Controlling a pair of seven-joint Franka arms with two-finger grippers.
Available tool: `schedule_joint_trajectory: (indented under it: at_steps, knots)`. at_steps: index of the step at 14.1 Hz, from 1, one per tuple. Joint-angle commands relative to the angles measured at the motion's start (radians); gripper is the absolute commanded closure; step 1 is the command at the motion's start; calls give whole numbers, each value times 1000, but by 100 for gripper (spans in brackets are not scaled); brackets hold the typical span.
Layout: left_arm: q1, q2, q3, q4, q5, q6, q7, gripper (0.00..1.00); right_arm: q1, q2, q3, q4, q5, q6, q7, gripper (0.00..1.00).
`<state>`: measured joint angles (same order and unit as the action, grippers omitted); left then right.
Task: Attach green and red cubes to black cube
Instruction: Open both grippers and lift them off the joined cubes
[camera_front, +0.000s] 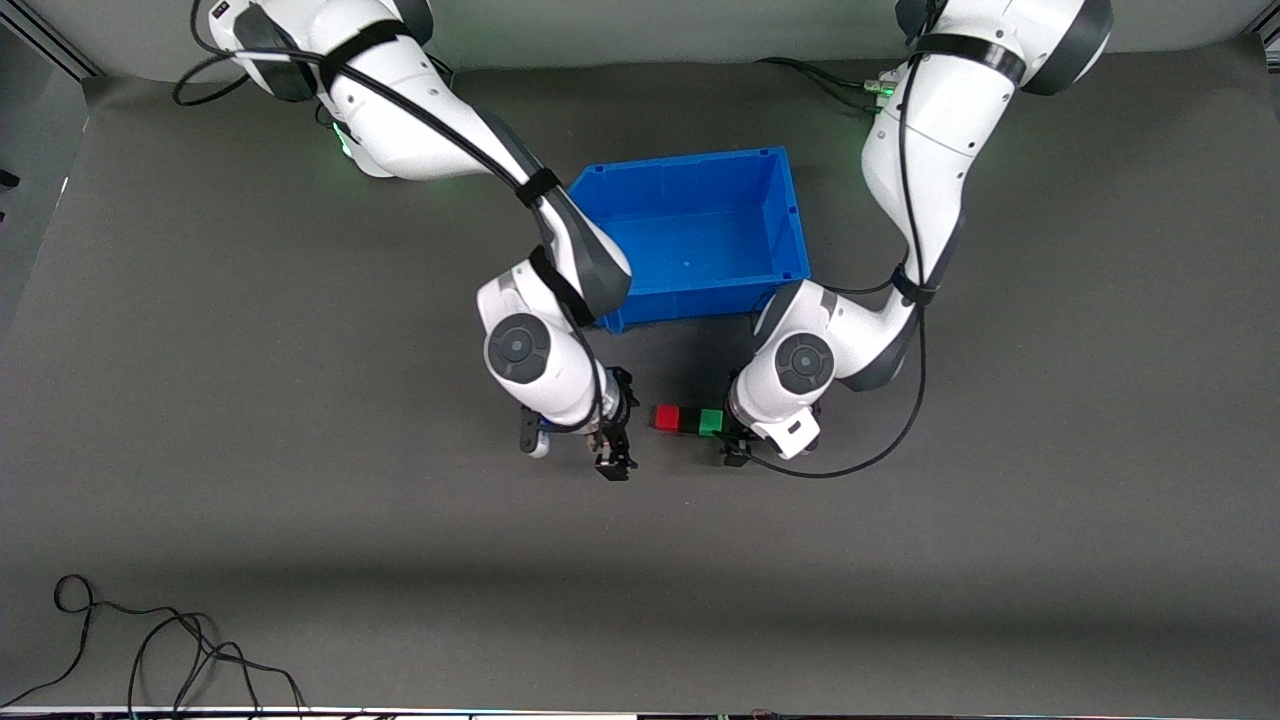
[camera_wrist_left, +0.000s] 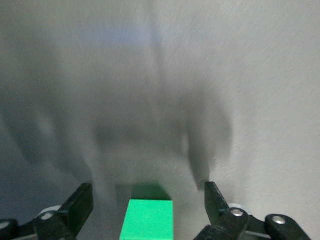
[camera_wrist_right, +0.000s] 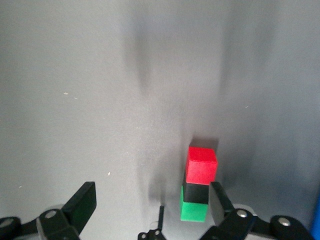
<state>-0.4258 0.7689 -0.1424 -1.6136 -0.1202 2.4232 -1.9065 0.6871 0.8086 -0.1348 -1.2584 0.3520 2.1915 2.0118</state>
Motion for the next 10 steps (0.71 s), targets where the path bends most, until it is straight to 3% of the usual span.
schedule_joint_trajectory:
  at_steps: [1, 3, 6, 10]
  knots:
    - [70, -130, 0, -8, 20, -200, 123, 0, -44, -81, 3, -6, -13, -137, -106, 0]
    - [119, -218, -2, -9, 14, -365, 264, 0, -63, -155, -8, -12, -18, -254, -178, 0]
    - [212, -357, -3, -9, 10, -583, 563, 0, -63, -258, -78, -16, -34, -445, -312, 0]
    - [343, -499, -2, -11, 7, -763, 905, 0, -60, -380, -164, -59, -73, -596, -533, 0]
